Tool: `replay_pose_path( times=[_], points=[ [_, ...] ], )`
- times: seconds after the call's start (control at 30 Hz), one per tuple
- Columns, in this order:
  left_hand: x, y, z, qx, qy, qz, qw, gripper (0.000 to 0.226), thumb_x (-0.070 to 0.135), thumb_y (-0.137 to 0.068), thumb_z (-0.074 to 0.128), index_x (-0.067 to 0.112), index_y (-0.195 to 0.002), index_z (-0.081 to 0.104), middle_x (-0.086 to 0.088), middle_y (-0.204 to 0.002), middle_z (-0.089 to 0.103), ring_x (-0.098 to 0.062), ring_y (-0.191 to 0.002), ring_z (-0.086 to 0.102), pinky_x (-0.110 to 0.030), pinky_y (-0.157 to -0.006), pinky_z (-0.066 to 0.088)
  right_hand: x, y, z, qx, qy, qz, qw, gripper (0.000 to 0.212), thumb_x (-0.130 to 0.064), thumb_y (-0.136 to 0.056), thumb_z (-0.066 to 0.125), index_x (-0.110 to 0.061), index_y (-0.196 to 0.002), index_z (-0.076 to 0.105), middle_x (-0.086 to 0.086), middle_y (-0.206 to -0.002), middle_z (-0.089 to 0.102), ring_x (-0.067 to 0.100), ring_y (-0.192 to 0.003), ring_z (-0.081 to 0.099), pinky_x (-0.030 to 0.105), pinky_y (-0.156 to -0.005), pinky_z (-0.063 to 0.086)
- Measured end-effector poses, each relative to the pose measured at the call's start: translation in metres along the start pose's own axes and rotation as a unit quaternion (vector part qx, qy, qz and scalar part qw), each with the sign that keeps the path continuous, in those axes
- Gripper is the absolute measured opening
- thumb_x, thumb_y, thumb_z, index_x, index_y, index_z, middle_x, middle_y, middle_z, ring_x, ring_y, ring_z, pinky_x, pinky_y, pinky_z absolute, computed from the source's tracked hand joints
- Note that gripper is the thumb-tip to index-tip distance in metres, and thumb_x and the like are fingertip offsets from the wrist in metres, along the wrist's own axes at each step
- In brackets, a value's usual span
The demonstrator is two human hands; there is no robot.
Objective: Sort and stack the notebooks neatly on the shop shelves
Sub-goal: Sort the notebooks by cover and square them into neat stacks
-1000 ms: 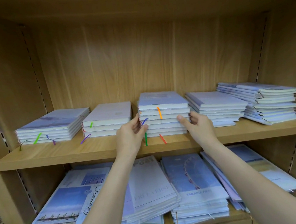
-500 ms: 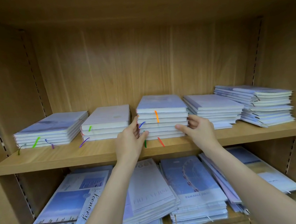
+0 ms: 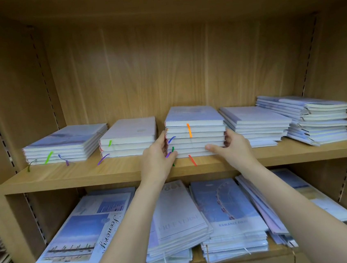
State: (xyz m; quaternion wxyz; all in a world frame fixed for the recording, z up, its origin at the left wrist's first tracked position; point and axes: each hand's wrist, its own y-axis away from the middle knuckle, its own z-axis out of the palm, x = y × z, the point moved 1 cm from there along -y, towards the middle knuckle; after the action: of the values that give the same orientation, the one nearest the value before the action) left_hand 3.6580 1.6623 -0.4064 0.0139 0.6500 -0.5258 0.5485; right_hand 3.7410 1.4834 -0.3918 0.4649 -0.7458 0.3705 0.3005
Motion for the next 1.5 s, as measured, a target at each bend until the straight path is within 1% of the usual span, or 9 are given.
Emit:
replay_pose_path(
  times=[0.37,0.5,0.6,0.7,0.8,1.0,1.27,1.4,1.5],
  points=[
    [0.000,0.006,0.001,0.030,-0.075,0.032,0.996,0.052,0.016,-0.082,0.066,0.023,-0.131,0.051,-0.001,-0.099,0.071,-0.020,-0.094,0.065,-0.036,-0.085,0.050,0.003,-0.004,-0.004,-0.040,-0.010,0.012,0.999,0.054,-0.020,-0.075,0.077,-0.013,-0.124,0.053,0.001,-0.119,0.062,0.017,-0.109,0.058,0.032,-0.098,0.044],
    [0.004,0.001,-0.003,0.002,0.022,0.012,1.000,0.064,0.017,-0.077,0.069,0.029,-0.136,0.045,0.007,-0.112,0.067,-0.013,-0.106,0.061,-0.033,-0.095,0.047,0.002,-0.005,-0.002,-0.050,-0.040,0.017,0.998,0.053,-0.031,-0.075,0.076,-0.019,-0.122,0.054,-0.008,-0.111,0.062,0.012,-0.105,0.059,0.026,-0.092,0.043],
    [0.008,-0.007,-0.004,-0.034,0.073,-0.010,0.997,0.076,0.016,-0.079,0.071,0.027,-0.144,0.033,0.010,-0.128,0.057,-0.009,-0.118,0.053,-0.032,-0.104,0.041,-0.002,-0.005,0.000,-0.045,-0.072,0.016,0.996,0.067,-0.052,-0.076,0.066,-0.028,-0.135,0.044,-0.016,-0.128,0.051,0.006,-0.118,0.049,0.028,-0.101,0.039],
    [0.009,-0.008,-0.003,-0.044,0.102,-0.011,0.994,0.074,0.008,-0.081,0.069,0.023,-0.144,0.033,0.010,-0.125,0.058,-0.008,-0.114,0.056,-0.031,-0.104,0.041,-0.004,-0.006,-0.002,-0.046,-0.109,0.008,0.993,0.065,-0.038,-0.090,0.056,-0.030,-0.146,0.024,-0.021,-0.124,0.037,-0.001,-0.116,0.036,0.021,-0.100,0.030],
    [0.012,-0.006,-0.005,-0.041,0.131,-0.011,0.990,0.069,0.001,-0.082,0.065,0.019,-0.142,0.036,0.011,-0.123,0.057,-0.005,-0.110,0.056,-0.024,-0.103,0.040,0.000,-0.009,-0.004,-0.048,-0.110,0.017,0.993,0.056,-0.032,-0.094,0.053,-0.026,-0.144,0.030,-0.017,-0.114,0.041,-0.001,-0.110,0.038,0.019,-0.094,0.030],
    [0.014,-0.004,-0.004,-0.033,0.148,0.000,0.989,0.066,-0.003,-0.083,0.062,0.018,-0.142,0.038,0.011,-0.121,0.058,-0.003,-0.108,0.056,-0.022,-0.102,0.040,0.008,-0.015,-0.001,-0.039,-0.112,0.029,0.993,0.057,-0.039,-0.090,0.057,-0.029,-0.142,0.036,-0.016,-0.123,0.051,0.008,-0.123,0.047,0.029,-0.106,0.036],
    [0.014,-0.002,-0.006,-0.027,0.176,-0.005,0.984,0.065,-0.007,-0.084,0.059,0.014,-0.141,0.037,0.007,-0.125,0.055,0.002,-0.109,0.054,-0.014,-0.099,0.040,0.005,-0.010,-0.002,-0.033,-0.092,0.023,0.995,0.058,-0.043,-0.089,0.056,-0.028,-0.142,0.036,-0.020,-0.125,0.046,0.003,-0.121,0.042,0.029,-0.105,0.034],
    [0.017,-0.002,-0.005,-0.022,0.194,-0.010,0.981,0.061,-0.003,-0.085,0.060,0.014,-0.139,0.039,0.018,-0.115,0.055,0.014,-0.098,0.055,-0.006,-0.090,0.041,0.002,-0.009,0.000,-0.027,-0.073,0.000,0.997,0.057,-0.043,-0.092,0.051,-0.031,-0.144,0.029,-0.024,-0.120,0.038,-0.001,-0.113,0.036,0.027,-0.099,0.032],
    [0.017,-0.003,-0.004,-0.005,0.187,-0.013,0.982,0.053,0.003,-0.089,0.059,0.011,-0.138,0.042,0.006,-0.127,0.055,-0.001,-0.114,0.052,-0.020,-0.101,0.041,0.004,-0.010,0.001,-0.024,-0.060,-0.023,0.998,0.049,-0.047,-0.091,0.050,-0.040,-0.137,0.035,-0.023,-0.129,0.049,0.004,-0.121,0.046,0.032,-0.102,0.037]
  ],
)
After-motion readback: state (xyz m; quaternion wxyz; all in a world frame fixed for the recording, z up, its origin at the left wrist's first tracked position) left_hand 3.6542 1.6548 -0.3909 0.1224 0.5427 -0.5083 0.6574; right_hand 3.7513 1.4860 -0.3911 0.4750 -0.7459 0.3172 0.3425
